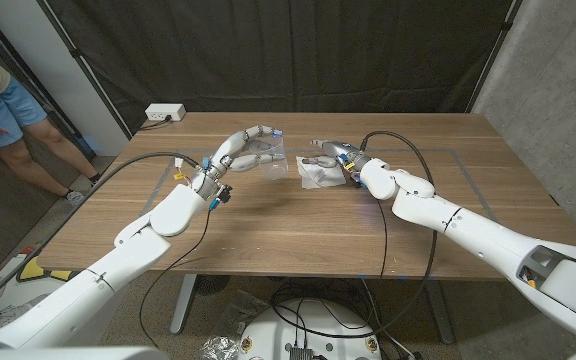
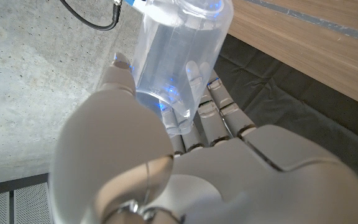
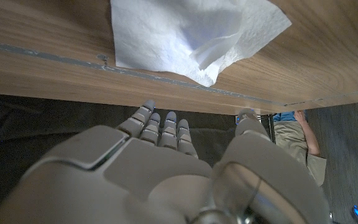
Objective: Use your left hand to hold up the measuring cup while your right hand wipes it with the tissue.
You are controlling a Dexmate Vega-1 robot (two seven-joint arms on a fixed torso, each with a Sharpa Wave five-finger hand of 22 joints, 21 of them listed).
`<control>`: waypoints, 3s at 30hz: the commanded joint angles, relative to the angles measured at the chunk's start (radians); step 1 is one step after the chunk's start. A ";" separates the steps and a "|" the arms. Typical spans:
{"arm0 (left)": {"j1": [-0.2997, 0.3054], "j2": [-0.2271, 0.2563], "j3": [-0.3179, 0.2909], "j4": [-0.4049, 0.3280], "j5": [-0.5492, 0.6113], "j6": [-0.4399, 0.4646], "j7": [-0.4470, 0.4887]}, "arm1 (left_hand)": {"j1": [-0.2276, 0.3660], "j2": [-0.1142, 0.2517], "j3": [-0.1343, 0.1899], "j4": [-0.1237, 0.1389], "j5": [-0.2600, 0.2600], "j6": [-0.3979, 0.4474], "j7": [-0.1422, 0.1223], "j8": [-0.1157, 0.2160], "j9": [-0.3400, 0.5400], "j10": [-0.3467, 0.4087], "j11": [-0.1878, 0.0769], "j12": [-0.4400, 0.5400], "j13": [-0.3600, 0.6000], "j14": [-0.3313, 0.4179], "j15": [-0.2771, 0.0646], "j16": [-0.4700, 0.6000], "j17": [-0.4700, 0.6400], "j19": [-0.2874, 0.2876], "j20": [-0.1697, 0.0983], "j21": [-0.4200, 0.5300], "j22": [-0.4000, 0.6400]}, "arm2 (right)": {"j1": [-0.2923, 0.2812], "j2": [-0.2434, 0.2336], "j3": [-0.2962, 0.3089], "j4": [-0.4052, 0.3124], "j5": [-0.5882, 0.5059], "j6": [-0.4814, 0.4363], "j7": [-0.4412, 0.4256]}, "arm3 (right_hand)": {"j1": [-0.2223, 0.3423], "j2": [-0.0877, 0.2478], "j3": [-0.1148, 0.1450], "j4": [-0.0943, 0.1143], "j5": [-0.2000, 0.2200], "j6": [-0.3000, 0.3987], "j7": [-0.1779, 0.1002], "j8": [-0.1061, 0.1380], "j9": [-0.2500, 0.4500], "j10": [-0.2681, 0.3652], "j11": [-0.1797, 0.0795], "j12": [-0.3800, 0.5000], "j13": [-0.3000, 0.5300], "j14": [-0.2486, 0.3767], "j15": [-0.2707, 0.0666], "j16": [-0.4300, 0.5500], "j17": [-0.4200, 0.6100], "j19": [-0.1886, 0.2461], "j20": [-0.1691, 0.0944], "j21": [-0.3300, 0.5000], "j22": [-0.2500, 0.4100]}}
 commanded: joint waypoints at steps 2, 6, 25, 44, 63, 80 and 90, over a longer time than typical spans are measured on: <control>0.020 0.010 -0.023 -0.014 -0.010 0.000 0.003 | 0.032 0.022 0.008 -0.002 -0.003 0.007 0.003 0.007 0.002 0.021 -0.018 0.007 0.002 0.082 -0.183 -0.005 0.004 -0.002 -0.011 0.006 0.004 | 0.030 0.005 -0.059 -0.011 -0.111 -0.094 0.070 | 0.011 -0.006 -0.004 -0.007 0.006 0.000 -0.002 -0.002 0.004 0.003 -0.004 0.003 0.004 0.005 -0.002 0.001 0.003 0.004 -0.002 -0.002 0.003; 0.027 0.011 -0.028 -0.018 -0.008 -0.002 0.005 | 0.032 0.023 0.008 -0.001 -0.003 0.008 0.003 0.008 0.002 0.023 -0.019 0.007 0.002 0.083 -0.183 -0.007 0.005 -0.002 -0.013 0.009 0.004 | 0.034 0.003 -0.071 -0.021 -0.138 -0.125 0.097 | 0.002 -0.024 -0.017 -0.004 0.006 0.001 -0.016 -0.005 0.004 0.001 -0.009 0.001 0.005 0.007 -0.003 0.001 0.004 0.012 -0.002 0.000 0.004; 0.032 0.006 -0.036 -0.007 -0.008 -0.020 0.003 | 0.033 0.023 0.010 -0.001 -0.003 0.012 0.004 0.012 0.002 0.025 -0.020 0.005 0.003 0.090 -0.184 -0.017 0.011 -0.007 -0.015 0.019 0.003 | 0.057 0.004 -0.119 -0.036 -0.226 -0.190 0.195 | 0.040 -0.033 -0.029 -0.013 0.031 0.073 -0.070 0.007 0.005 0.035 -0.032 0.007 0.005 0.102 -0.039 0.016 0.004 0.095 -0.009 0.026 0.011; -0.004 -0.010 -0.022 0.031 -0.016 -0.038 -0.016 | 0.033 0.023 0.011 0.000 -0.004 0.016 0.004 0.015 0.000 0.031 -0.024 0.006 0.005 0.097 -0.184 -0.023 0.016 -0.009 -0.019 0.030 0.003 | 0.059 0.015 -0.130 0.003 -0.271 -0.168 0.148 | 0.141 0.005 -0.012 -0.011 0.066 0.265 -0.096 0.027 0.003 0.294 -0.056 0.065 0.007 0.427 -0.146 0.058 0.019 0.260 -0.031 0.125 0.044; -0.041 -0.025 -0.005 0.059 -0.016 -0.040 -0.022 | 0.028 0.021 0.011 0.003 -0.004 0.018 0.004 0.017 -0.001 0.035 -0.020 0.004 0.006 0.104 -0.184 -0.032 0.022 -0.011 -0.020 0.043 0.001 | 0.041 0.011 -0.125 0.028 -0.334 -0.137 0.047 | 0.521 -0.063 -0.082 -0.023 0.104 0.633 -0.151 0.068 0.020 0.801 -0.138 0.195 0.091 0.867 -0.255 0.476 0.337 0.338 -0.066 0.351 0.163; -0.060 -0.031 0.008 0.074 -0.012 -0.041 -0.023 | 0.030 0.024 0.014 0.003 -0.003 0.020 0.005 0.019 -0.001 0.030 -0.018 0.000 0.009 0.104 -0.185 -0.039 0.026 -0.017 -0.021 0.053 0.000 | -0.002 -0.025 -0.050 -0.021 -0.204 -0.100 0.061 | 0.056 -0.020 -0.259 0.295 0.074 0.422 -0.089 -0.028 0.015 0.547 -0.042 0.029 0.063 0.663 -0.167 0.246 0.153 0.219 0.007 0.455 0.209; -0.066 -0.034 0.012 0.083 -0.017 -0.044 -0.025 | 0.028 0.024 0.014 0.004 -0.003 0.021 0.004 0.021 -0.001 0.033 -0.017 0.000 0.011 0.104 -0.184 -0.043 0.029 -0.018 -0.024 0.059 0.000 | 0.027 -0.029 -0.110 -0.018 -0.313 -0.118 0.117 | 0.298 -0.071 -0.248 0.125 0.149 0.362 -0.096 -0.013 0.009 0.470 -0.064 0.001 0.044 0.620 -0.187 0.206 0.128 0.206 0.006 0.451 0.139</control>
